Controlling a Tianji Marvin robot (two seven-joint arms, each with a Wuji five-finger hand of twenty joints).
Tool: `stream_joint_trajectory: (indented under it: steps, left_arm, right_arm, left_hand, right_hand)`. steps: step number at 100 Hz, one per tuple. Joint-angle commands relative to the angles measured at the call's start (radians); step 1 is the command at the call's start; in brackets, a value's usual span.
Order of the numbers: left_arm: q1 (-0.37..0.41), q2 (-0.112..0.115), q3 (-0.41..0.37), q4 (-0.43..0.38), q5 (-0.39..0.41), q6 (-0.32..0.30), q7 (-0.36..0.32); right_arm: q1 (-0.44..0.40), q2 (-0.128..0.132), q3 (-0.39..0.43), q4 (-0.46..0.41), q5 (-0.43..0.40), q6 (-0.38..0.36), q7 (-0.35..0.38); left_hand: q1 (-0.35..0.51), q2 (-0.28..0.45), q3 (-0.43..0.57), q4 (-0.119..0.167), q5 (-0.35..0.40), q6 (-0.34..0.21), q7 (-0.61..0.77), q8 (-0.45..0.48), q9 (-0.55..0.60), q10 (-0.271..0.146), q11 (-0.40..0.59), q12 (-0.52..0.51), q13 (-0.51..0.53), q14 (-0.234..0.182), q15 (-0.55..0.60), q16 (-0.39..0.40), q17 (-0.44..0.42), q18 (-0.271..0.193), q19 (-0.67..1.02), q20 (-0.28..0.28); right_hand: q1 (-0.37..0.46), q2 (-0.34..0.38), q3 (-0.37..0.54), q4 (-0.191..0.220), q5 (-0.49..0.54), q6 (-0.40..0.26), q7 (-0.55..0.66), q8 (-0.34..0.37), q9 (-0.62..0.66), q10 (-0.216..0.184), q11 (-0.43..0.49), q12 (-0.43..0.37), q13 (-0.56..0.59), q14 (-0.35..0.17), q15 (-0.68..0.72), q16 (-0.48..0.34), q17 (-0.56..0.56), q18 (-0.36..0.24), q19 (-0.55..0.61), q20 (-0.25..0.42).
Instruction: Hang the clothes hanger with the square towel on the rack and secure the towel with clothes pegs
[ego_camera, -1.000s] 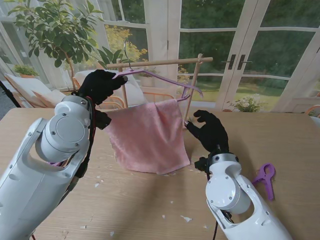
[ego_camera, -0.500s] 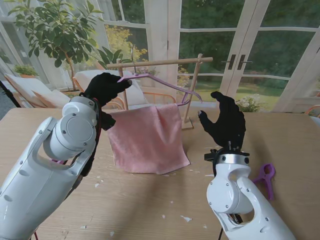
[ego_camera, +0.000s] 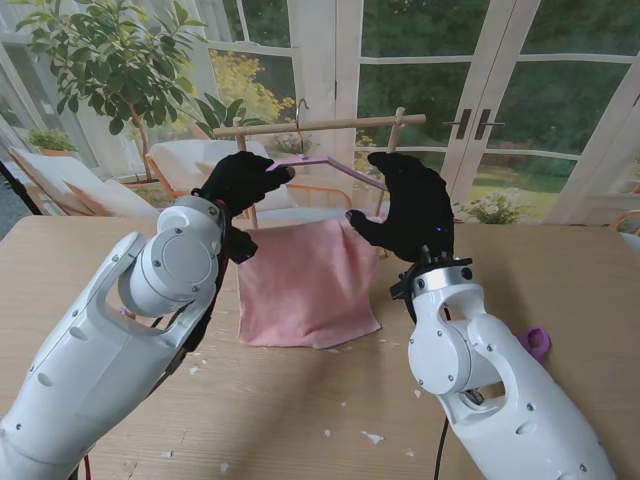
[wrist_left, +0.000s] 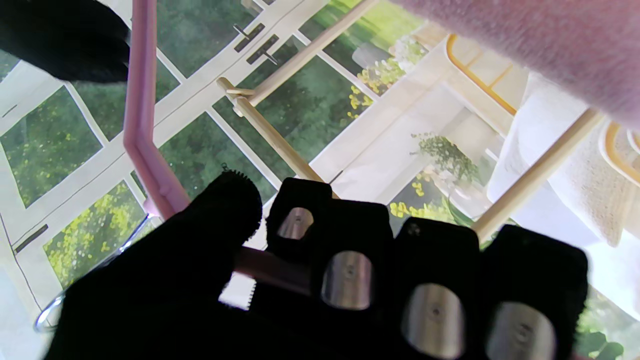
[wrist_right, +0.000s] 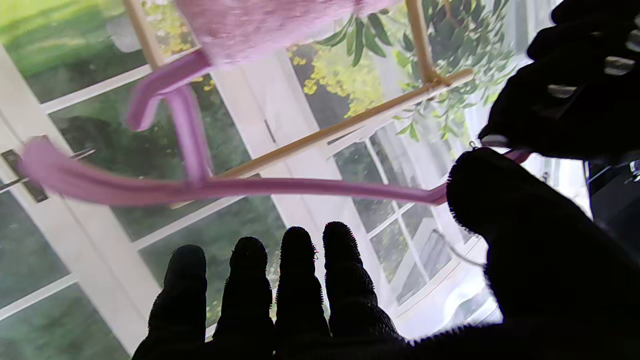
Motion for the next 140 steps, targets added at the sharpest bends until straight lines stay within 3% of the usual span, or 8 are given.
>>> stream_joint_trajectory:
  steps: [1, 35, 53, 75, 102, 111, 128, 140]
  left_arm:
    - [-0.005, -0.011, 0.007, -0.002, -0.001, -0.007, -0.015]
    - [-0.016, -0.007, 0.02, -0.003, -0.008, -0.039, -0.034]
    - [-0.03, -0.004, 0.023, 0.0, -0.006, -0.052, -0.046]
    - [-0.051, 0.003, 0.036, -0.002, 0.003, -0.038, -0.076]
    - [-0.052, -0.001, 0.044, -0.005, 0.008, -0.016, -0.068]
    - [-0.047, -0.005, 0.042, -0.006, 0.0, -0.011, -0.057]
    - [-0.04, -0.005, 0.037, -0.018, -0.031, 0.001, -0.061]
    - [-0.037, 0.0, 0.029, -0.026, -0.046, -0.004, -0.079]
  right_arm:
    - [0.027, -0.006, -0.015, -0.007, -0.003, 0.006, 0.009]
    - [0.142, -0.017, -0.084, 0.058, 0.046, 0.069, 0.046]
    - [0.16, -0.035, -0.088, 0.081, 0.159, 0.066, 0.03]
    - [0.18, -0.048, -0.1, 0.111, 0.198, 0.052, 0.001]
    - [0.195, -0.067, -0.117, 0.141, 0.197, 0.063, -0.072]
    - [0.202, -0.07, -0.122, 0.152, 0.176, 0.07, -0.095]
    - [0.214, -0.076, -0.131, 0.169, 0.151, 0.083, -0.132]
    - [0.219, -0.076, -0.134, 0.173, 0.128, 0.107, -0.14]
  left_hand:
    - [-0.036, 0.042, 0.009, 0.025, 0.055, 0.007, 0.024, 0.037, 0.037, -0.05, 0.054, 0.002, 0.038, 0.006, 0.105, -0.008, 0.037, 0.005, 0.294, 0.054]
    - [-0.04, 0.041, 0.011, 0.024, 0.055, 0.005, 0.024, 0.037, 0.037, -0.051, 0.054, 0.002, 0.038, 0.006, 0.105, -0.008, 0.038, 0.004, 0.294, 0.053]
    - [-0.043, 0.038, 0.014, 0.024, 0.055, 0.005, 0.025, 0.037, 0.037, -0.051, 0.054, 0.002, 0.038, 0.006, 0.105, -0.008, 0.038, 0.004, 0.294, 0.052]
    - [-0.046, 0.026, 0.015, 0.023, 0.032, -0.002, 0.019, 0.037, 0.037, -0.056, 0.04, -0.001, 0.038, 0.001, 0.092, -0.011, 0.043, -0.015, 0.294, 0.03]
    - [-0.026, -0.007, 0.047, 0.019, -0.104, 0.009, -0.035, 0.001, -0.053, -0.016, -0.051, 0.01, 0.035, 0.021, -0.028, 0.02, 0.047, -0.034, 0.294, -0.133]
    - [0.031, -0.036, 0.009, -0.028, -0.189, 0.032, -0.088, -0.058, -0.146, 0.053, -0.158, -0.023, -0.06, 0.129, -0.211, 0.108, 0.039, 0.067, 0.197, -0.23]
    - [0.115, -0.064, -0.115, -0.034, -0.47, 0.079, -0.328, -0.372, -0.485, 0.153, -0.59, -0.247, -0.493, 0.256, -0.756, 0.061, -0.525, 0.138, -0.376, -0.046]
    - [-0.012, -0.047, 0.017, 0.026, -0.612, 0.176, -0.648, -0.821, -0.764, 0.142, -0.916, -0.586, -0.787, 0.185, -1.136, -0.198, -0.906, 0.066, -0.68, -0.426]
  right_hand:
    - [-0.033, -0.027, -0.018, -0.009, -0.005, 0.019, -0.022, -0.011, -0.015, 0.002, -0.02, -0.007, -0.021, -0.023, -0.009, -0.009, -0.006, -0.026, -0.038, 0.217]
    - [0.014, 0.023, -0.028, 0.002, 0.091, 0.0, 0.025, 0.001, 0.144, 0.012, 0.025, 0.017, 0.114, 0.011, 0.07, 0.03, 0.094, 0.039, 0.025, 0.256]
    - [0.069, 0.057, 0.03, 0.009, 0.372, -0.076, 0.296, 0.128, 0.523, 0.027, 0.234, 0.153, 0.483, 0.14, 0.471, 0.239, 0.352, 0.152, 0.543, 0.438]
    - [0.118, 0.069, 0.029, -0.066, 0.526, -0.225, 0.784, 0.456, 0.698, 0.003, 0.693, 0.563, 0.667, 0.158, 1.114, 0.54, 0.575, 0.059, 1.249, 0.588]
    - [0.031, 0.279, 0.008, 0.045, 0.78, -0.203, 0.959, 0.75, 0.921, -0.043, 0.911, 0.813, 0.914, 0.096, 1.35, 0.736, 0.893, 0.007, 1.539, 0.598]
    - [0.014, 0.314, 0.009, 0.064, 0.809, -0.219, 0.982, 0.776, 0.978, -0.068, 0.924, 0.834, 0.994, 0.068, 1.409, 0.718, 1.026, -0.029, 1.624, 0.524]
    - [0.003, 0.339, -0.009, 0.106, 0.818, -0.238, 0.994, 0.789, 1.017, -0.093, 0.925, 0.851, 1.087, 0.031, 1.479, 0.684, 1.174, -0.108, 1.637, 0.603]
    - [0.0, 0.34, -0.012, 0.123, 0.824, -0.245, 0.998, 0.789, 1.034, -0.105, 0.923, 0.857, 1.109, 0.01, 1.503, 0.685, 1.185, -0.154, 1.637, 0.716]
